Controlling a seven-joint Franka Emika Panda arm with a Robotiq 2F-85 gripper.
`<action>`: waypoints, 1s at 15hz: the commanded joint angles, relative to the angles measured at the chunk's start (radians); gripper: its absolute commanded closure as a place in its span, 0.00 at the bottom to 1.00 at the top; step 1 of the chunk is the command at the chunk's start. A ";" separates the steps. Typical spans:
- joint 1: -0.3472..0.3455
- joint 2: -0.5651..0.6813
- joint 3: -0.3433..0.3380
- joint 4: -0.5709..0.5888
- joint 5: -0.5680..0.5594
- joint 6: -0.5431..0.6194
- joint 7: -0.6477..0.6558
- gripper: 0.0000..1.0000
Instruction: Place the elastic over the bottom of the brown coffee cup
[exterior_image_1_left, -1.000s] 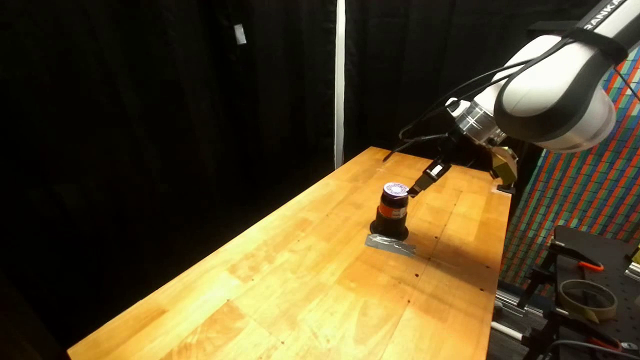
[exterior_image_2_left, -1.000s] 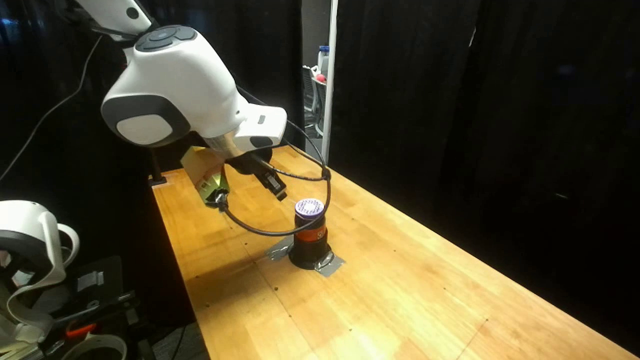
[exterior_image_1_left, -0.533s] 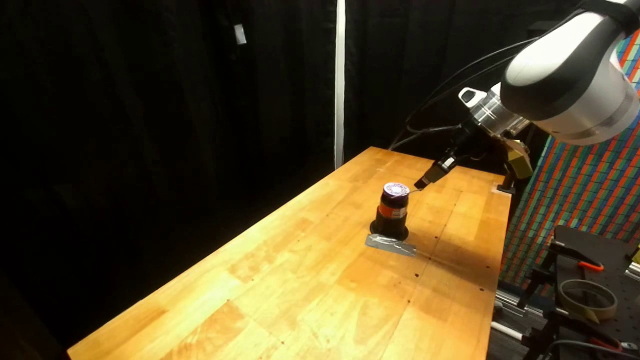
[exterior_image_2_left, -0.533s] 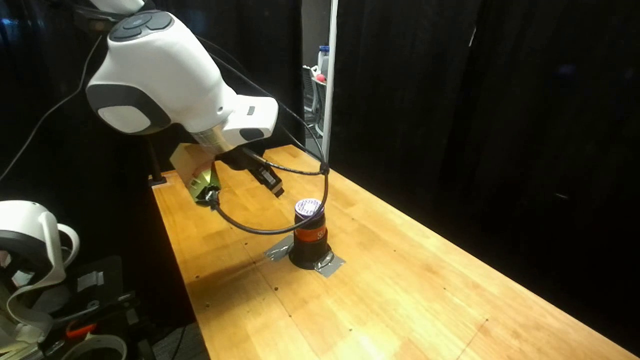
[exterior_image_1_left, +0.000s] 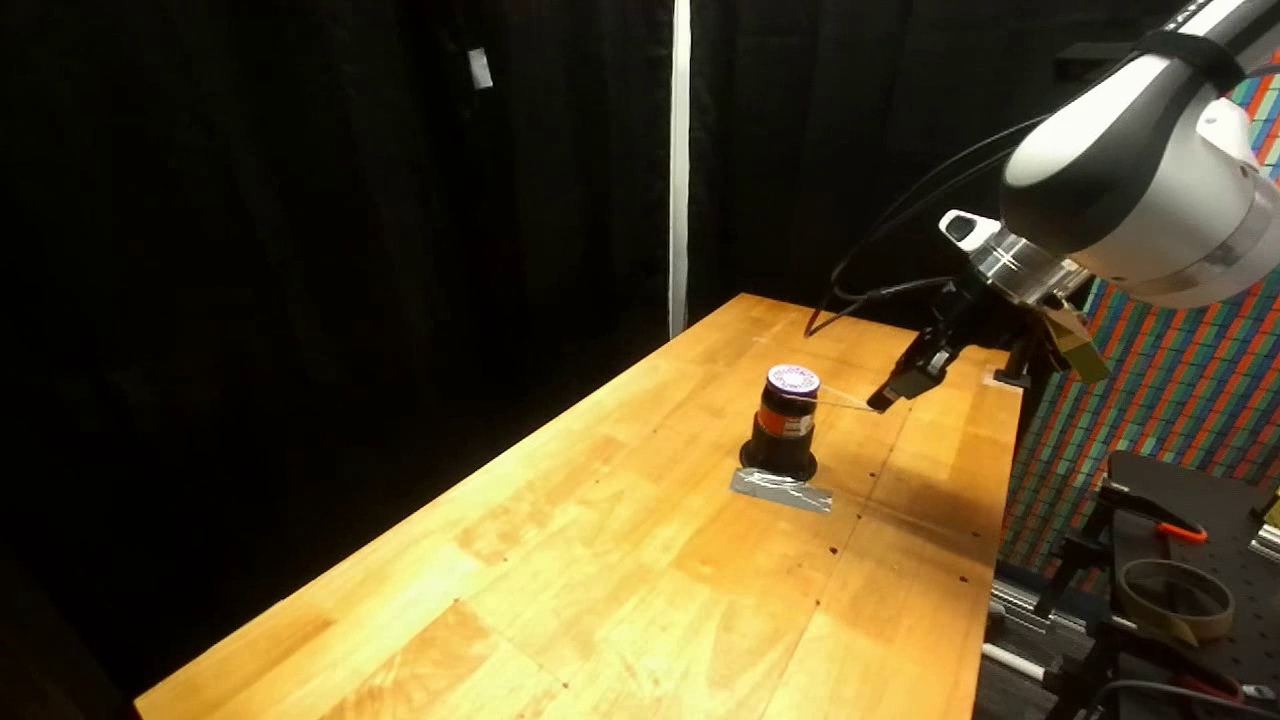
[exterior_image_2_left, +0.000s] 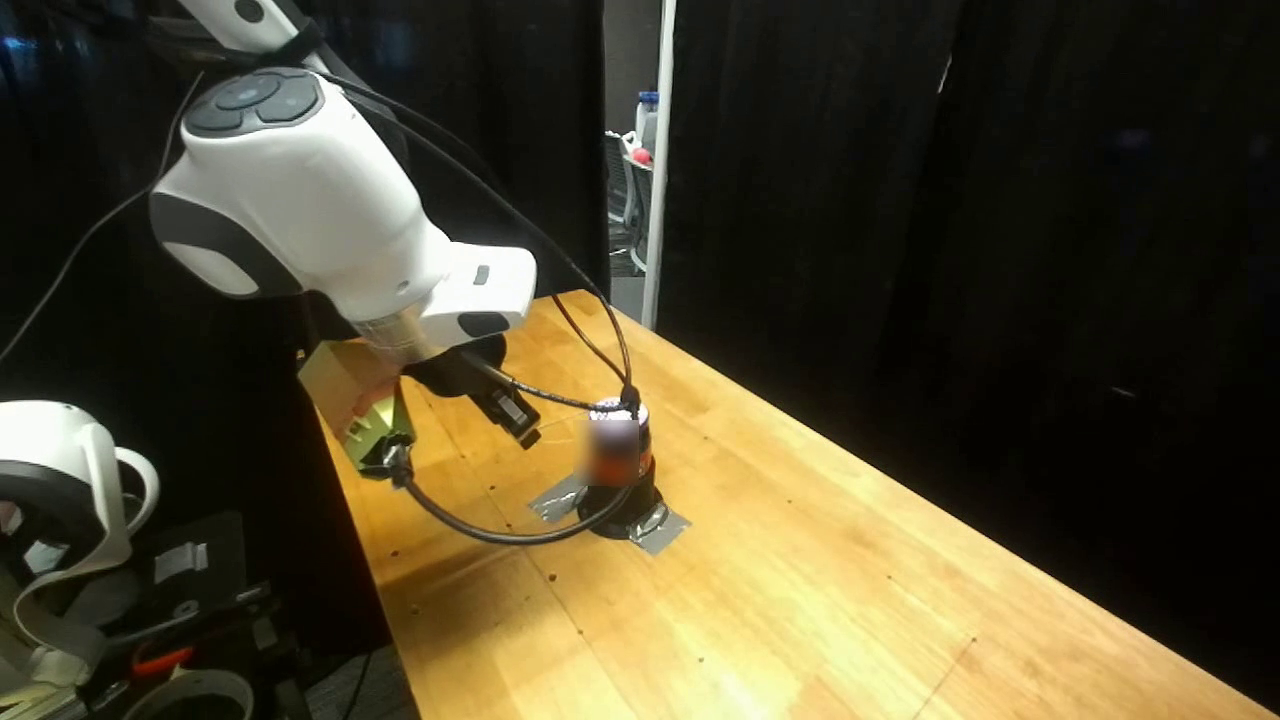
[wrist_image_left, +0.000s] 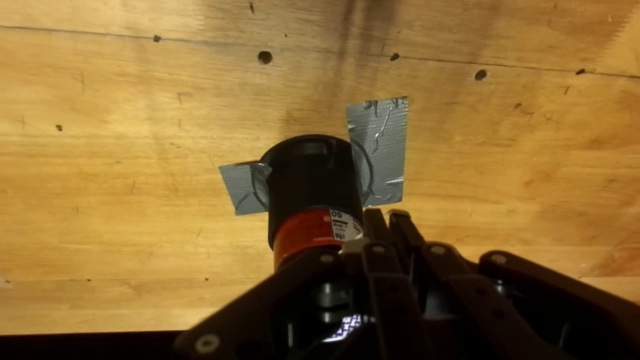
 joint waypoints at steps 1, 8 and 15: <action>0.026 -0.028 0.001 0.016 0.174 0.019 -0.203 0.89; -0.011 -0.085 0.006 0.071 0.595 -0.019 -0.665 0.64; -0.121 -0.071 0.018 0.053 0.930 -0.109 -1.119 0.23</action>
